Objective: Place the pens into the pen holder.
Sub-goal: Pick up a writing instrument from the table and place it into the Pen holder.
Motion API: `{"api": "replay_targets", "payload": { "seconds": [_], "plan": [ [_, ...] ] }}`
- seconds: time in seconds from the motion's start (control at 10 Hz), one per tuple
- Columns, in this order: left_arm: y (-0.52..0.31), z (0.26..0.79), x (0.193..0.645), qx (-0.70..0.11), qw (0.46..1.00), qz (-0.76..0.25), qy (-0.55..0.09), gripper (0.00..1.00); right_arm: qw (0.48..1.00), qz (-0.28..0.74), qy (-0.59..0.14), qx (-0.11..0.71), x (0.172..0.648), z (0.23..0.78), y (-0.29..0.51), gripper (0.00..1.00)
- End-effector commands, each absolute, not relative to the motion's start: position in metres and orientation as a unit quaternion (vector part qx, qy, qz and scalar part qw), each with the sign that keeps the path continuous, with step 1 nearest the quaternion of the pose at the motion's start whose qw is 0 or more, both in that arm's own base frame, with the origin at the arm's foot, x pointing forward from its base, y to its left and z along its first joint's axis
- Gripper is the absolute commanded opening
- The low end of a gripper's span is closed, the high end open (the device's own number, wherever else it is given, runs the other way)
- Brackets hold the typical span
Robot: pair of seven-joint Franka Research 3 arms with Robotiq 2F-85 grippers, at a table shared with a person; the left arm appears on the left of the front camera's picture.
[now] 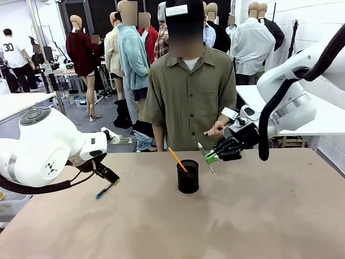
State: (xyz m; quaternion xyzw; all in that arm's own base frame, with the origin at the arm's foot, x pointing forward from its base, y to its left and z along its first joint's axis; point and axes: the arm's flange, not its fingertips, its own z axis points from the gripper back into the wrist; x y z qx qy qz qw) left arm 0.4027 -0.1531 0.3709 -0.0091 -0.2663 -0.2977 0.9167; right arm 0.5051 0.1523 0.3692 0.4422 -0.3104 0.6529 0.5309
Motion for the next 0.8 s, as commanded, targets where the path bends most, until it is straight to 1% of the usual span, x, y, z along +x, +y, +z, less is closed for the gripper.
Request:
{"api": "replay_targets", "payload": {
  "seconds": [0.0,0.1,0.3,0.4,0.5,0.6,0.7],
  "plan": [
    [-0.151,0.371,0.403,-0.010,0.917,-0.295,-0.267,1.00,0.513,0.625,-0.367,0.461,0.517,0.364,0.155,0.00],
    [-0.151,0.371,0.403,-0.010,0.917,-0.295,-0.267,1.00,0.511,0.618,-0.376,0.464,0.520,0.364,0.161,0.00],
    [-0.151,0.371,0.403,-0.010,0.917,-0.295,-0.267,1.00,0.512,0.623,-0.366,0.464,0.521,0.361,0.162,0.00],
    [-0.151,0.371,0.403,-0.010,0.917,-0.295,-0.267,1.00,0.499,0.625,-0.367,0.474,0.516,0.360,0.148,0.00],
    [-0.151,0.371,0.403,-0.010,0.917,-0.295,-0.267,1.00,0.503,0.618,-0.374,0.474,0.507,0.359,0.118,0.00],
    [-0.151,0.371,0.403,-0.010,0.917,-0.295,-0.267,1.00,0.527,0.601,-0.381,0.465,0.495,0.357,0.078,0.00],
    [-0.151,0.371,0.403,-0.010,0.917,-0.295,-0.267,1.00,0.528,0.582,-0.416,0.458,0.478,0.354,0.029,0.00]
  ]
}}
